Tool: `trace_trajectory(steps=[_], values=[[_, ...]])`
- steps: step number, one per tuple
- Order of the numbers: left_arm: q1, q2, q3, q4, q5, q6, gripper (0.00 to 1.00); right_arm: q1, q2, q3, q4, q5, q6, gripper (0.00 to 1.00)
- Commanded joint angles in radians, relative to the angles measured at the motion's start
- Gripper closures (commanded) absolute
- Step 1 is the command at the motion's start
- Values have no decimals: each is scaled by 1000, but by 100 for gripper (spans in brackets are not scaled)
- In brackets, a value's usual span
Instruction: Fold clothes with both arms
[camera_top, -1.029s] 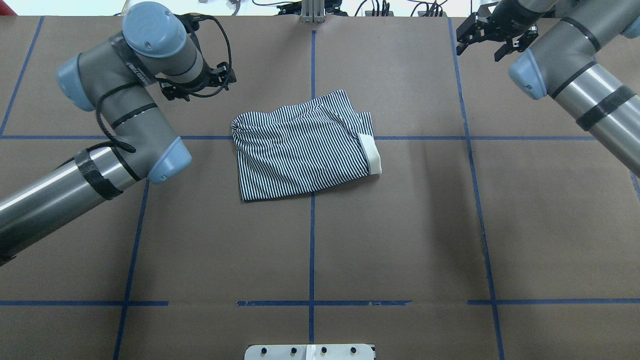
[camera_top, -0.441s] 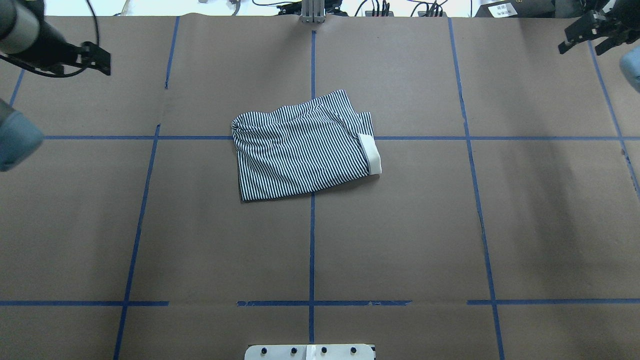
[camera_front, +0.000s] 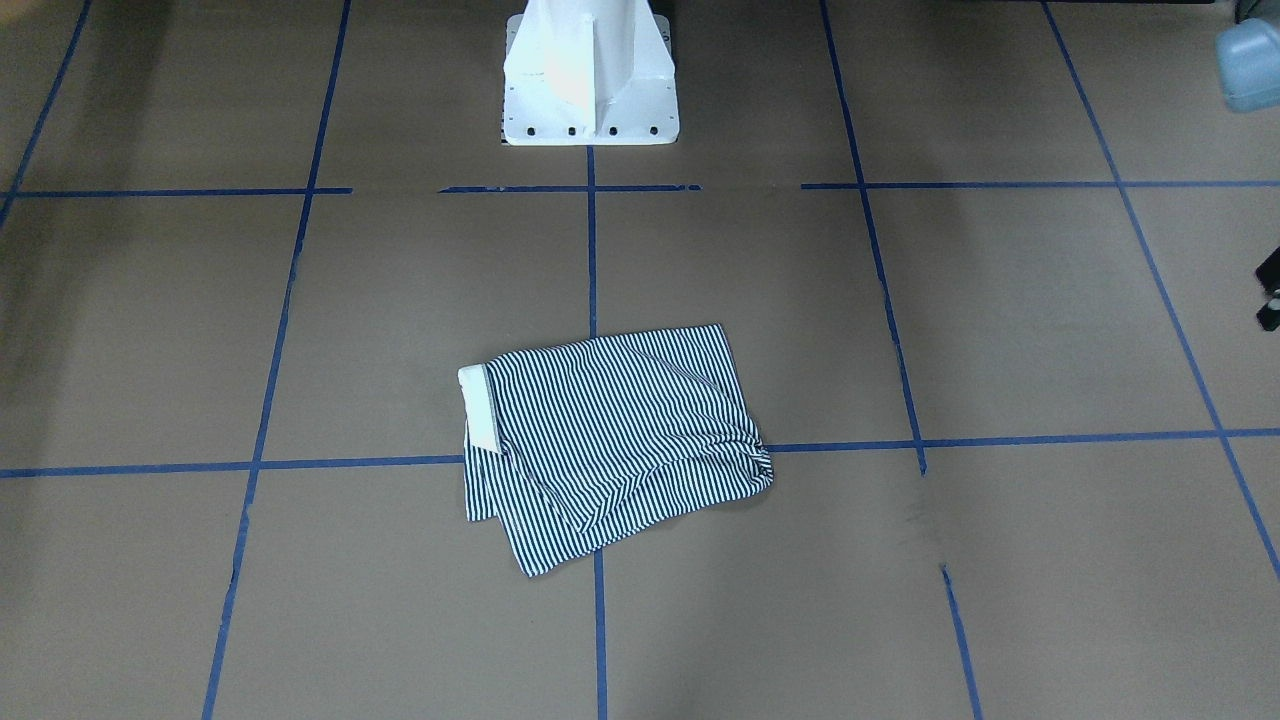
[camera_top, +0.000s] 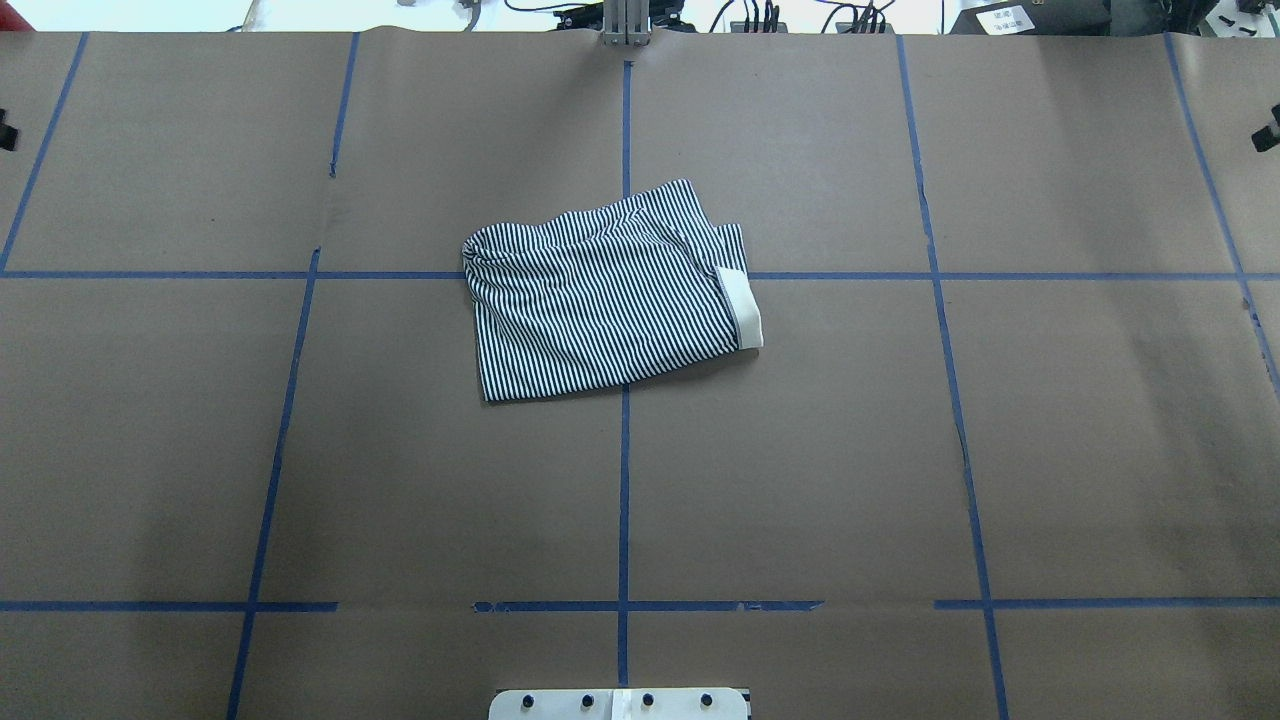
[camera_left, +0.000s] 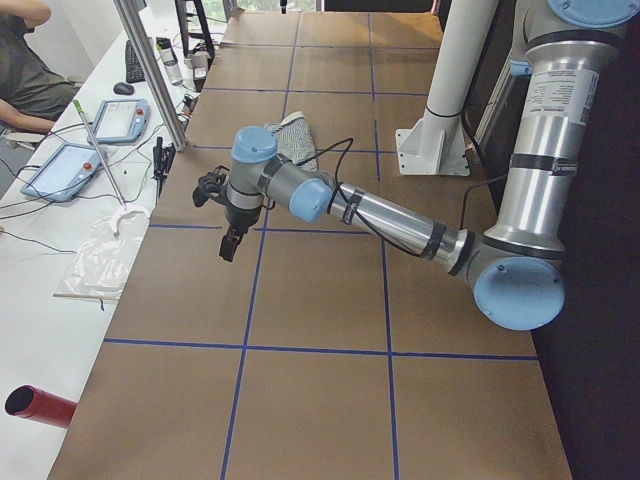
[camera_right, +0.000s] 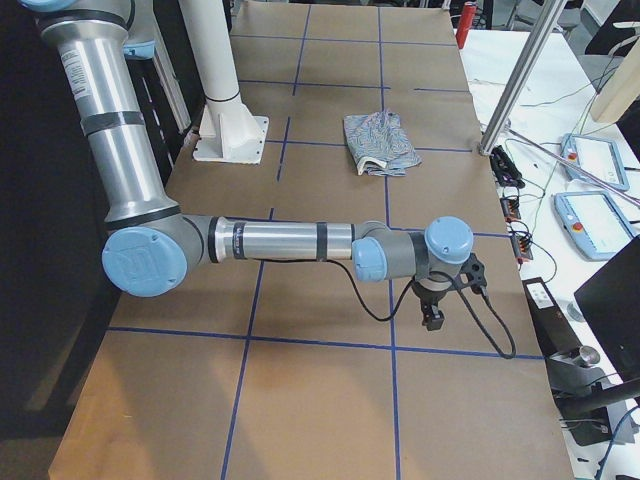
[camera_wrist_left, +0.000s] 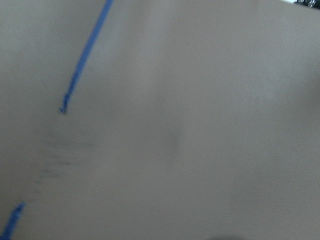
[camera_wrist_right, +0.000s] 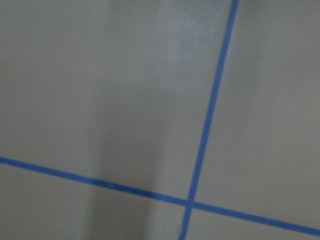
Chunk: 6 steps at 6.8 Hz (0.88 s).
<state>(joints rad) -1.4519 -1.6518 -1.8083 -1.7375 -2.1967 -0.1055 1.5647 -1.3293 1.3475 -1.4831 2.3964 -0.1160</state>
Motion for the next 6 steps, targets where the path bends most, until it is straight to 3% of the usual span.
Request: trace_trajectory(steps=[1, 2, 3, 5, 6], values=[[-93, 67, -6, 39, -23, 240, 0, 93, -95, 156, -269, -14, -152, 0], [-93, 117, -8, 38, -27, 242, 0, 125, -184, 250, -304, -11, -159, 0], [-88, 124, 33, 7, -40, 242, 0, 126, -230, 281, -254, -10, -154, 0], [-87, 123, 168, -46, -38, 248, 0, 71, -261, 250, -200, -13, -157, 0], [-87, 122, 179, -30, -40, 247, 0, 70, -263, 246, -172, -13, -148, 0]])
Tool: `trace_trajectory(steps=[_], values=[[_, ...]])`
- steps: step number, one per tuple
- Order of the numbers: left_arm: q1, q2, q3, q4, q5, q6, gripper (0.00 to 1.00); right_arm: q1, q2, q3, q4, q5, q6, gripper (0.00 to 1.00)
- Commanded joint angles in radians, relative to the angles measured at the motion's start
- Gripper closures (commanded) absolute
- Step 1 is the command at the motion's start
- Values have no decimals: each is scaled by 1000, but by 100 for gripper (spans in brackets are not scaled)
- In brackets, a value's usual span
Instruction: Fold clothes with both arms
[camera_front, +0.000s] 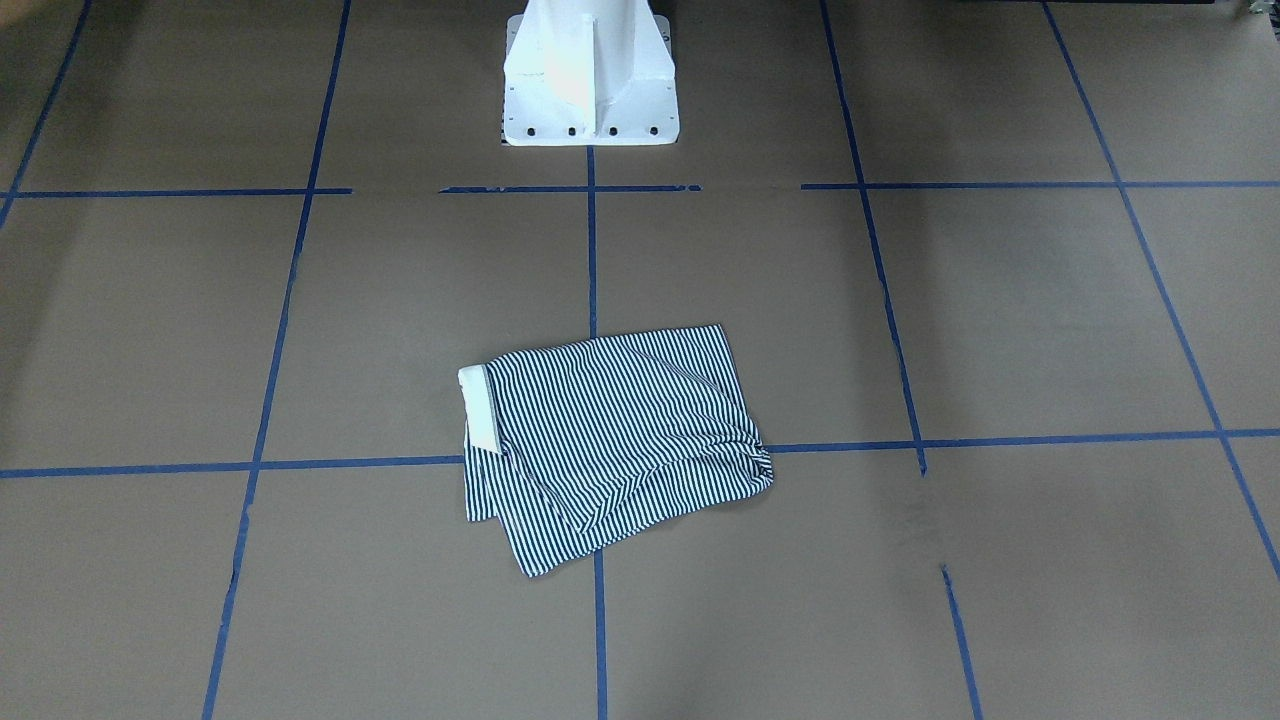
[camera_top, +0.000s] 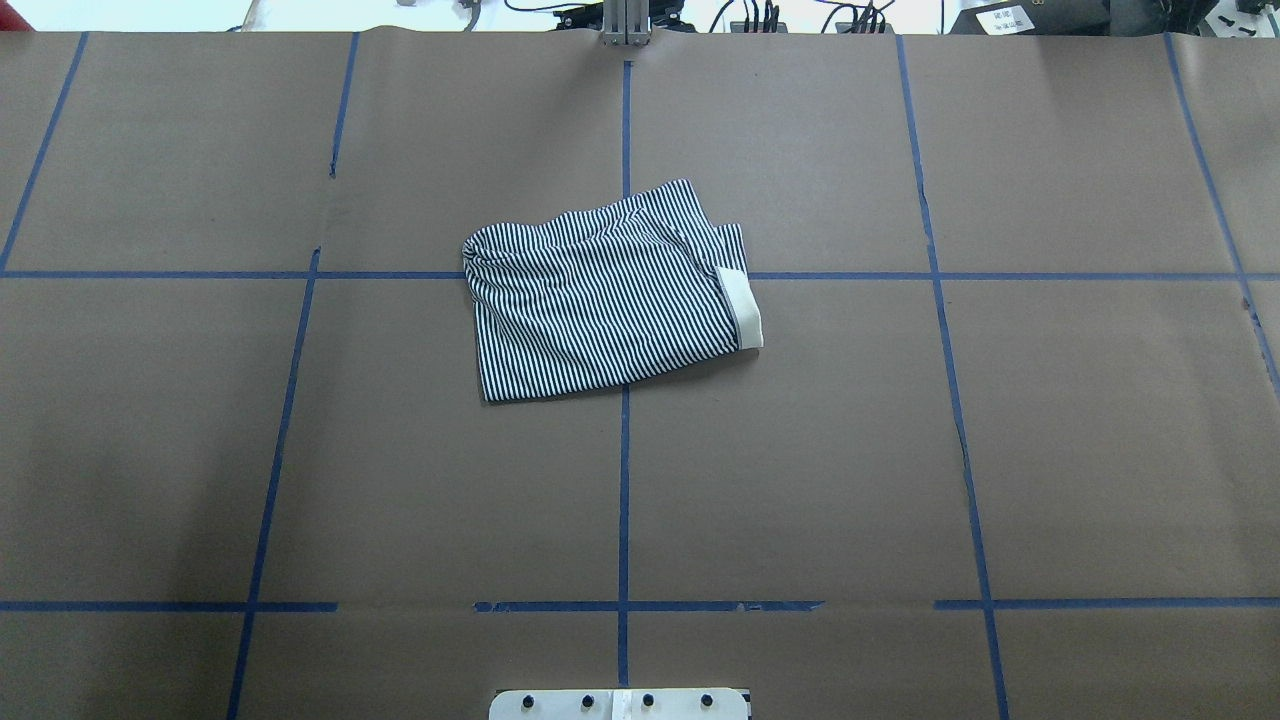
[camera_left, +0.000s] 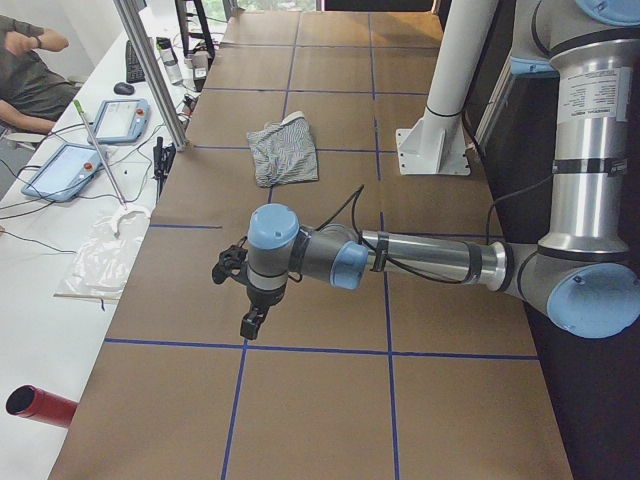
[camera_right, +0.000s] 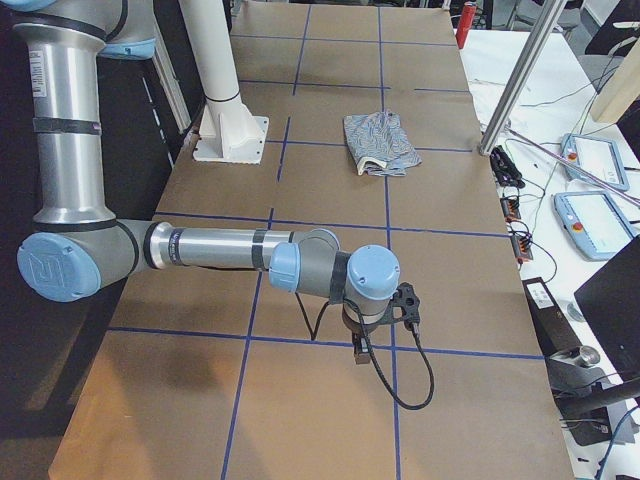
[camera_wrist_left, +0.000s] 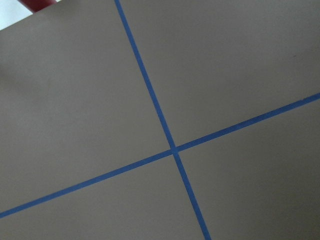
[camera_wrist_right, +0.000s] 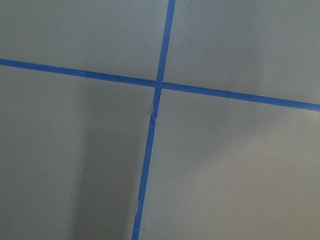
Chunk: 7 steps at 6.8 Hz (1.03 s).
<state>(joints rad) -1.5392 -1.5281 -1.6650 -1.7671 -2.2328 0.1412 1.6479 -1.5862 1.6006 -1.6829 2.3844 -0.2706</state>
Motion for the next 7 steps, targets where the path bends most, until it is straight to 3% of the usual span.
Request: trace_trajectory(steps=[1, 4, 7], values=[[1, 3, 25, 35, -4, 0, 0, -13, -6, -5, 28, -2, 13, 0], [1, 8, -6, 124, -5, -9, 0, -58, -3, 2, 28, -1, 164, 0], [1, 11, 64, 109, -87, -9, 0, -62, 9, 7, 29, 9, 176, 0]])
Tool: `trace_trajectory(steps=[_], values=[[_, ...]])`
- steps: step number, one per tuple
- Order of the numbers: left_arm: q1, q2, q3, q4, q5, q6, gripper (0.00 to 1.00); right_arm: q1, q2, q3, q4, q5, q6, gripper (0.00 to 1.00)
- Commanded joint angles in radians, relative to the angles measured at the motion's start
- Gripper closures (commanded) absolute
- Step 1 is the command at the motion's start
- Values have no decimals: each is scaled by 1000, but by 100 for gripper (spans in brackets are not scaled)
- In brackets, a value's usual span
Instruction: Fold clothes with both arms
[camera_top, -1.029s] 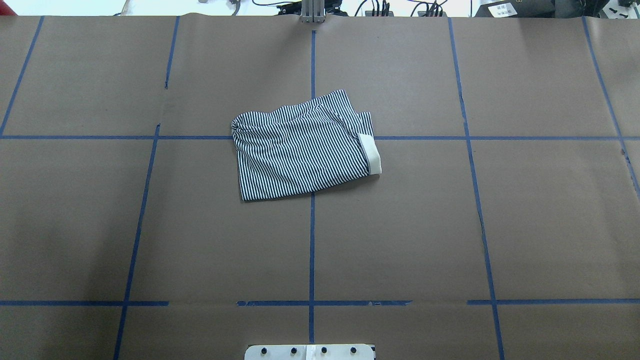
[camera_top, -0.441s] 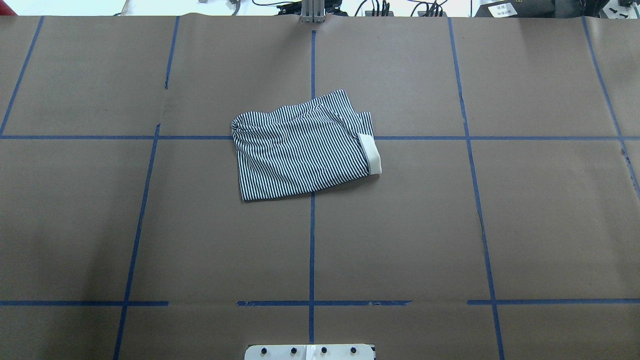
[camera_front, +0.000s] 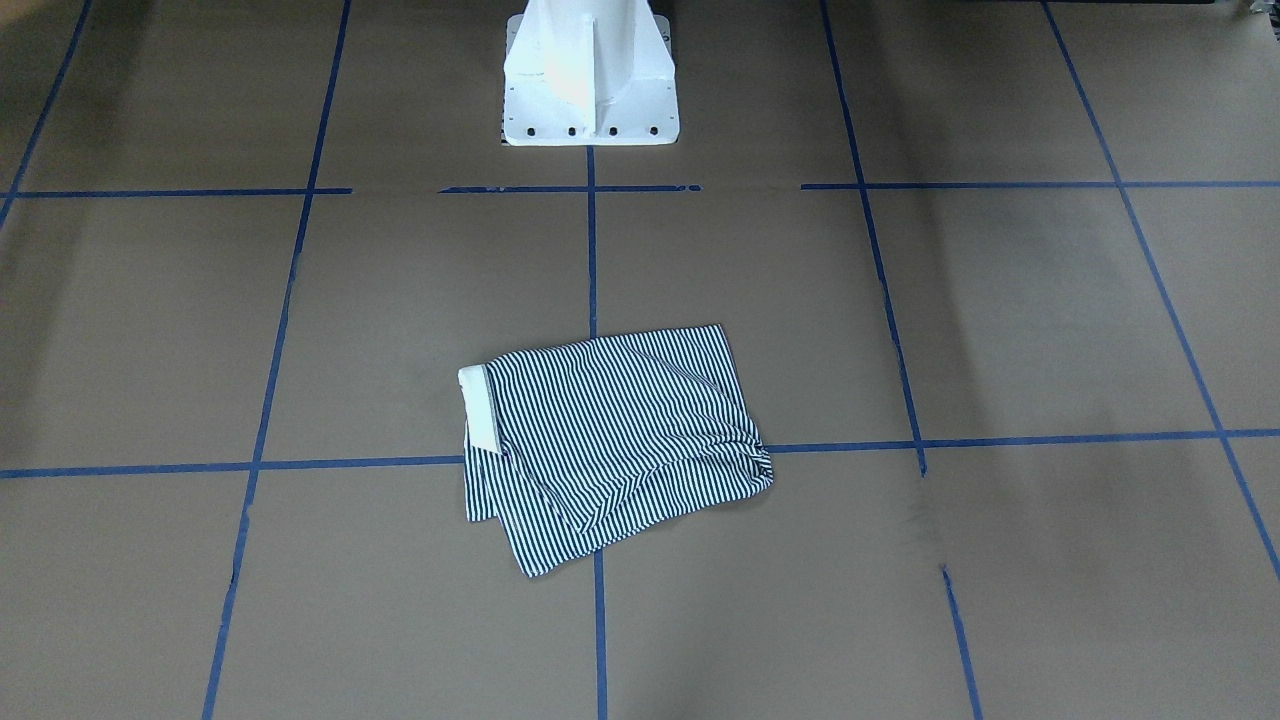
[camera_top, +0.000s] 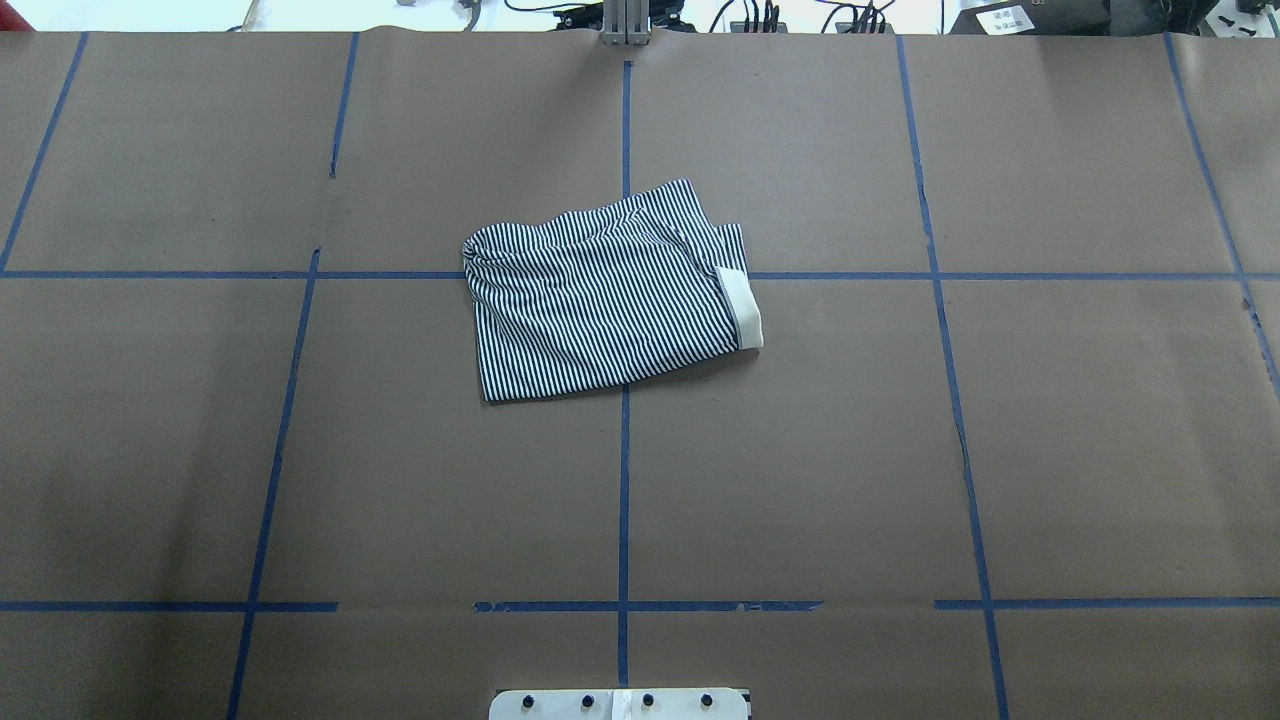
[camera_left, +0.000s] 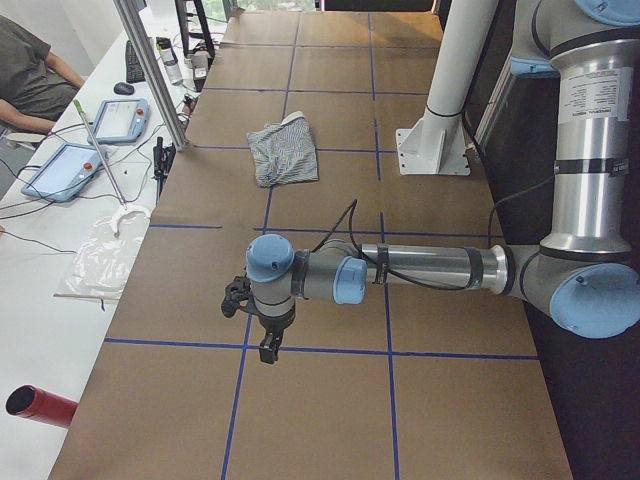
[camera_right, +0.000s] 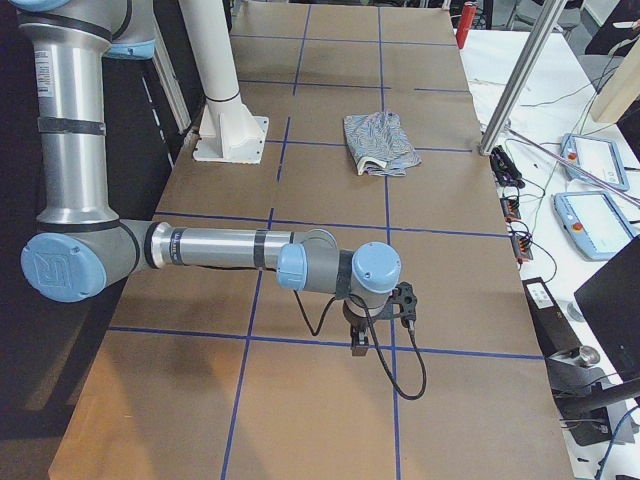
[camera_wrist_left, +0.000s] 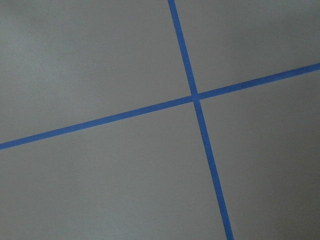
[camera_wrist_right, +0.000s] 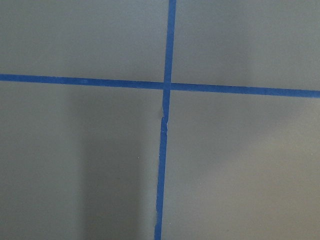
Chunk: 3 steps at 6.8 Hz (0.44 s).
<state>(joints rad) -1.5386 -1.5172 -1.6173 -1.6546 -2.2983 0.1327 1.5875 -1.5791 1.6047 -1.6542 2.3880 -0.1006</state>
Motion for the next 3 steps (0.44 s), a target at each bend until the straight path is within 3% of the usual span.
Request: trace_trajectory(steps=[1, 3], values=[[0, 0, 17, -4, -21, -1, 0, -1, 2, 3, 1, 5, 4, 0], [0, 0, 17, -4, -21, -1, 0, -1, 2, 4, 2, 5, 6, 0]])
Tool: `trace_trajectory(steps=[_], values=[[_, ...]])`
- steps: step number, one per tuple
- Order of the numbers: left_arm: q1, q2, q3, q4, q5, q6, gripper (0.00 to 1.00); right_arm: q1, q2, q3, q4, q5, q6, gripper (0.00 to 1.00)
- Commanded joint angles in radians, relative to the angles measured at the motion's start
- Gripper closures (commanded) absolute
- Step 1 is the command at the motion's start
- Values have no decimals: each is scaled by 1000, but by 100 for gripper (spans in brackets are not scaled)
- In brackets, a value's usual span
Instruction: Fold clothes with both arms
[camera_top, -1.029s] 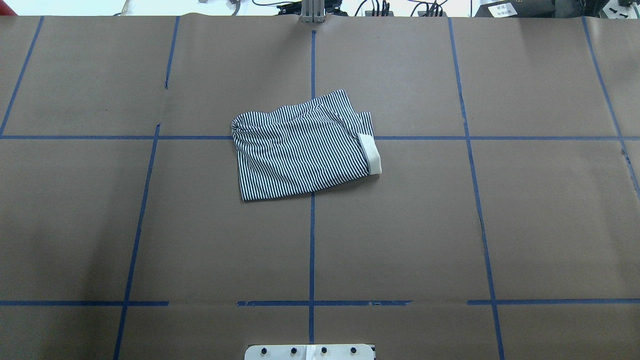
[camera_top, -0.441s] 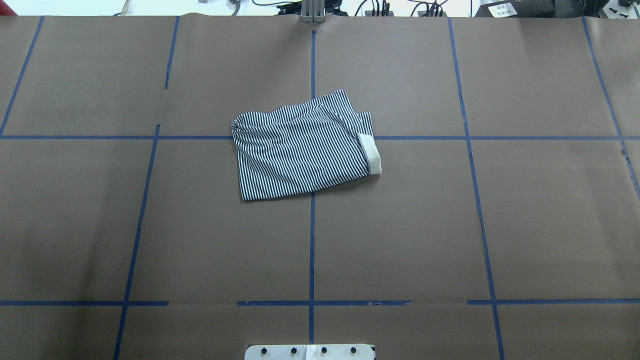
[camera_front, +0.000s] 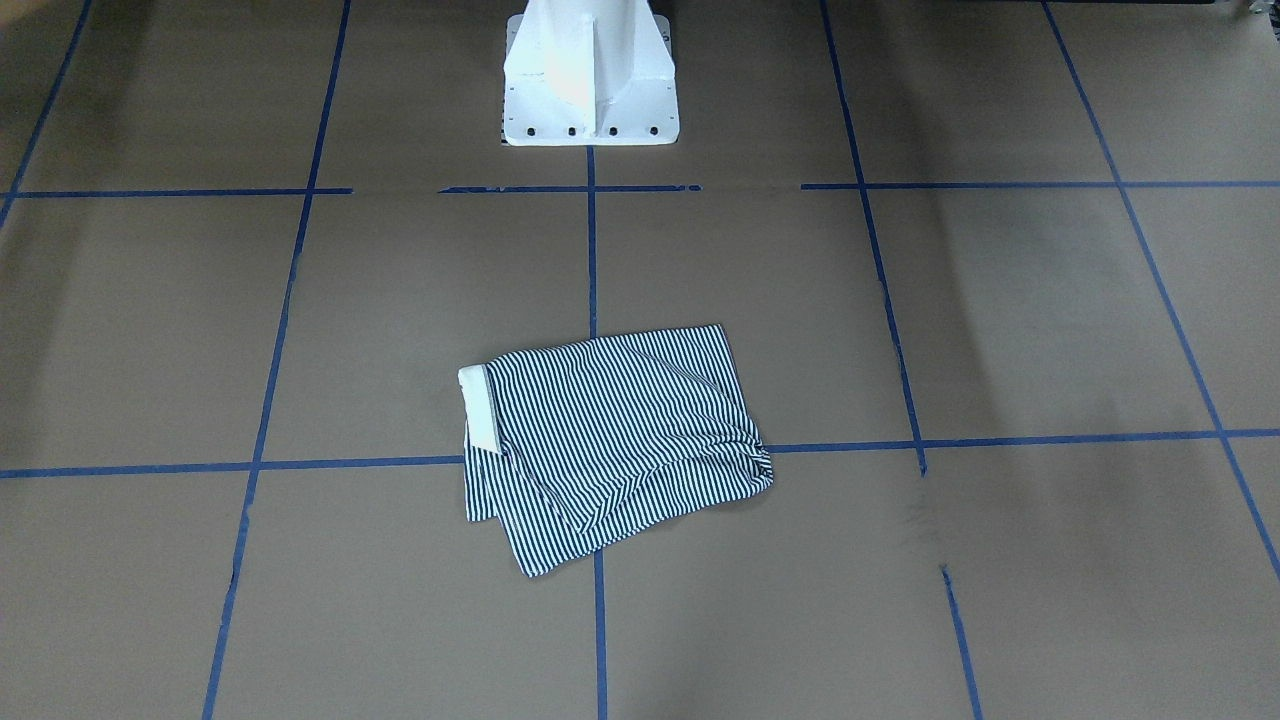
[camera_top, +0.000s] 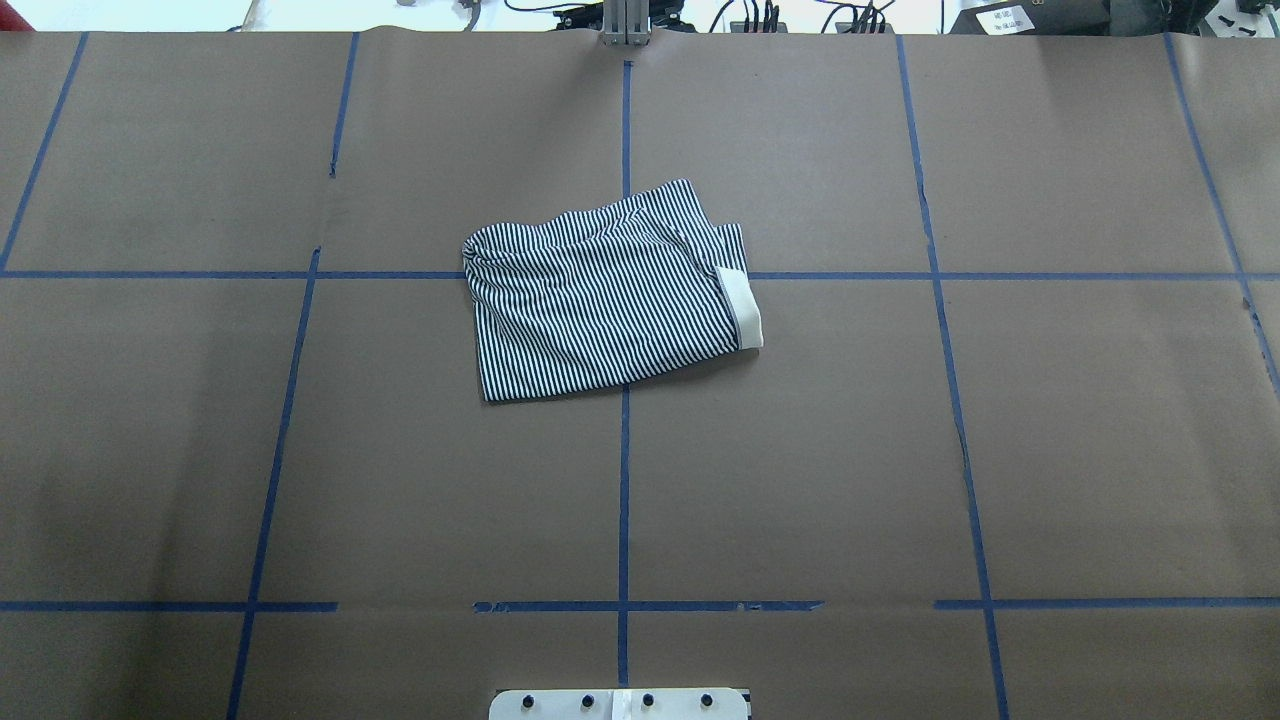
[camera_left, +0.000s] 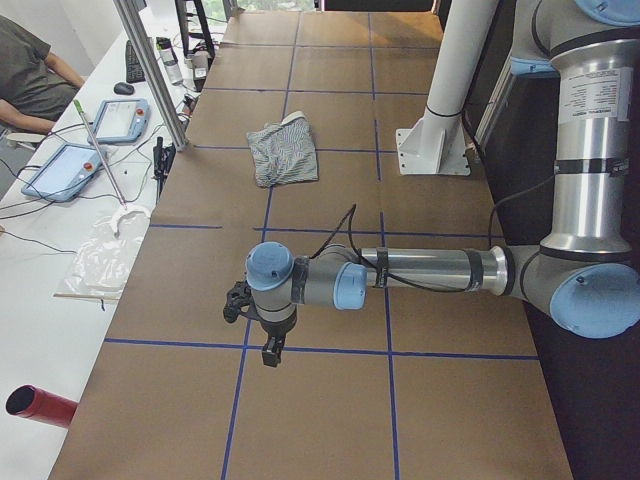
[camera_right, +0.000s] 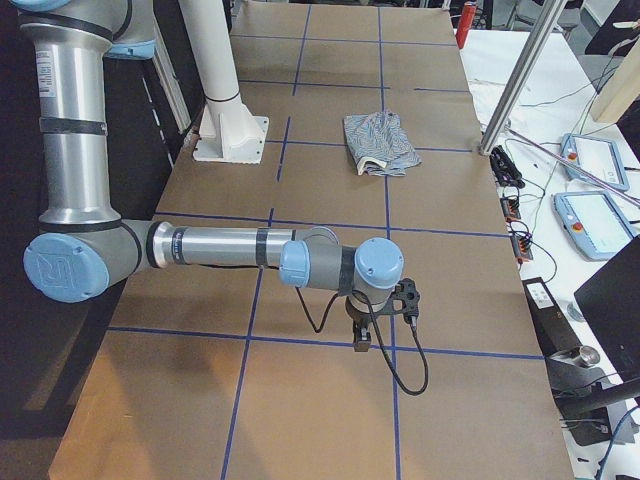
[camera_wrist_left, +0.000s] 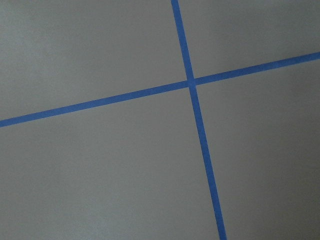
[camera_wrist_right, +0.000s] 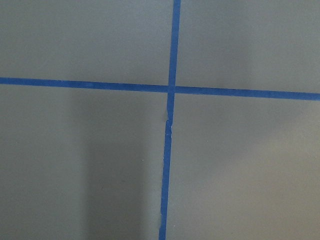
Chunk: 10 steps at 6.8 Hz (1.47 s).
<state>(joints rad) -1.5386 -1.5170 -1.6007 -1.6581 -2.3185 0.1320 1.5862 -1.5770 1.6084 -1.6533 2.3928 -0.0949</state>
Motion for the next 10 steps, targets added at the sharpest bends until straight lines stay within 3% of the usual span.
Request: trace_trajectory(steps=[1, 4, 10], values=[[0, -2, 2, 1, 1, -3, 0, 0, 0, 1, 4, 0, 0, 0], [0, -8, -4, -2, 1, -216, 0, 1, -3, 1, 4, 0, 0, 0], [0, -9, -4, -2, -1, -216, 0, 1, -4, 1, 4, 2, 0, 0]])
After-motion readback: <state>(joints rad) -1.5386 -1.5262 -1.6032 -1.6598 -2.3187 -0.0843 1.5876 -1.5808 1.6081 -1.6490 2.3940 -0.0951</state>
